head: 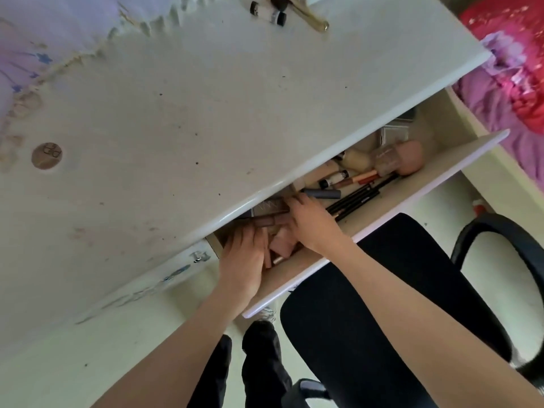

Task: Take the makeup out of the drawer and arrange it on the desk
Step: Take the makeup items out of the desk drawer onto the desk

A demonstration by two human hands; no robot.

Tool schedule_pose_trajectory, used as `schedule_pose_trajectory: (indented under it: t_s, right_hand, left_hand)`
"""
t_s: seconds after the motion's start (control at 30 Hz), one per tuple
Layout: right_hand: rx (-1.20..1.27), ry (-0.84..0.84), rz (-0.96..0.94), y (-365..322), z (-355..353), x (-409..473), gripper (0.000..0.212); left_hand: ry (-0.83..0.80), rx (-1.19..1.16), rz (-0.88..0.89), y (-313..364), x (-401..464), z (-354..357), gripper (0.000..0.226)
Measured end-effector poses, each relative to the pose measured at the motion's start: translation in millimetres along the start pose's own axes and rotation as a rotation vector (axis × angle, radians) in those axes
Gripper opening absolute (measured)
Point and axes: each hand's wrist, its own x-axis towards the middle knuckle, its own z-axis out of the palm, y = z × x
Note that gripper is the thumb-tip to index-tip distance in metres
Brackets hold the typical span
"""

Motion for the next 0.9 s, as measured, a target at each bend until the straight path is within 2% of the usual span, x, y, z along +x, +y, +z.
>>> schedule_pose_trajectory:
  t_s: [0.1,0.3,0.43,0.67,0.8,0.9]
  right_hand:
    - [-0.039,0.023,-0.040,-5.5,13.5,18.4,0.057]
    - [-0.146,0.000,-0.112,-6.4,23.0,32.3,0.067]
    - [-0.142,-0.035,-0.091,-2.2,22.8,33.2,0.066]
    - [-0.080,-0.037,-0.044,-6.0,27.6,34.7,0.070]
    - [-0.010,-0.046,-0.034,-2.9,22.2,33.9,0.076]
    - [-0.009,-0.098,-0.003,1.6,17.1,29.5,0.079]
  left_hand:
    - [0.149,0.058,0.003,3.7,6.1,4.1,0.029]
    - [0.115,0.147,-0.014,1.1,8.6,4.4,0.021]
    - [0.097,0.167,-0.040,1.0,7.6,4.0,0.022]
    - [0.076,0.150,-0.019,-4.3,9.4,3.9,0.037]
    - [-0.068,0.124,0.014,-14.5,10.8,9.3,0.052]
    - [-0.067,0.029,0.011,-16.8,8.2,10.0,0.051]
